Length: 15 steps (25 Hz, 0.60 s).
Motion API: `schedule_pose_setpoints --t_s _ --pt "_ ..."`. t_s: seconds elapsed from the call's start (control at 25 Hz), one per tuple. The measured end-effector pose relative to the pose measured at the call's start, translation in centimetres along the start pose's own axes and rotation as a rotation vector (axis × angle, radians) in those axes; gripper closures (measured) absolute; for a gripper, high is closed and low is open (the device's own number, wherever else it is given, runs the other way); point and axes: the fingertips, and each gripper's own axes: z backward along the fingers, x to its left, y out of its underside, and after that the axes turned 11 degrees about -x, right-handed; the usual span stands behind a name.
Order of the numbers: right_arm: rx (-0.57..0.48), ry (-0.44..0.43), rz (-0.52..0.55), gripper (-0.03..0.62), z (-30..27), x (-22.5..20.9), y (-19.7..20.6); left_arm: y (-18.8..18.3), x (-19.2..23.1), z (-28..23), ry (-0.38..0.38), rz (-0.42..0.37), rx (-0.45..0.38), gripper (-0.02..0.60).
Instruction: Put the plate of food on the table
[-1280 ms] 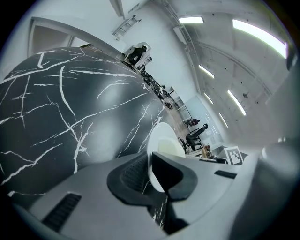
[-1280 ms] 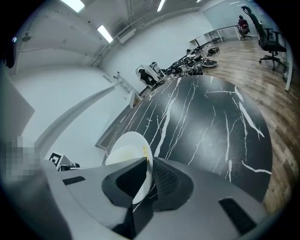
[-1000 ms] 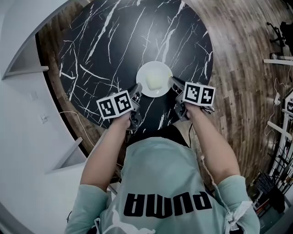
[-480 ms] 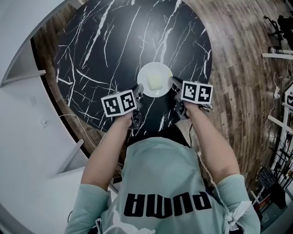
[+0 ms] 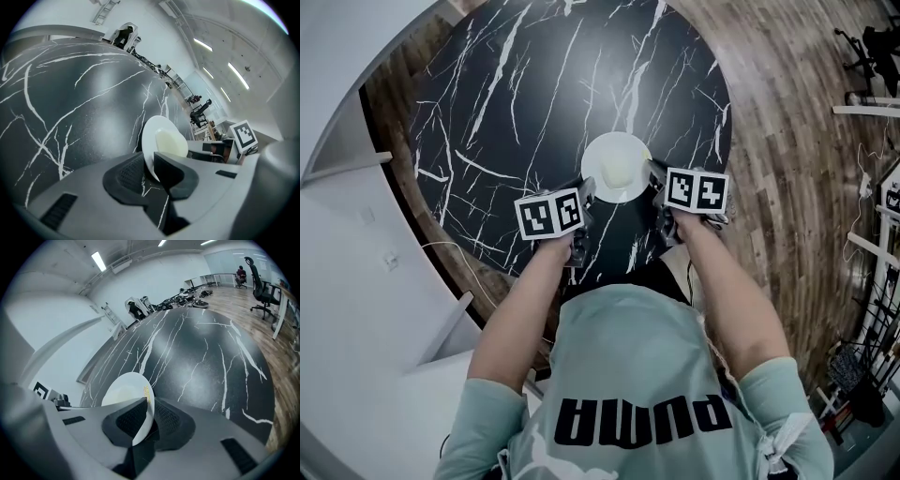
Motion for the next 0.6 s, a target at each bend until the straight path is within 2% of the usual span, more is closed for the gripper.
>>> schedule_pose_setpoints --t_s 0.28,0.48,0.6 --pt "-0.019 0.026 0.077 0.553 0.0 0.0 -0.3 0.8 0.3 -0.1 -0.024 -0.071 0.024 0.491" --pt "-0.064 0.072 0.139 0.553 1.4 -0.8 -0.6 0.0 1.4 1.6 -0.071 -0.093 -0.053 0.476" --pt "-0.099 0.083 0.202 0.553 3.0 -1.0 -0.8 -0.5 1.6 2.9 -0.087 -0.129 -0.12 0.489"
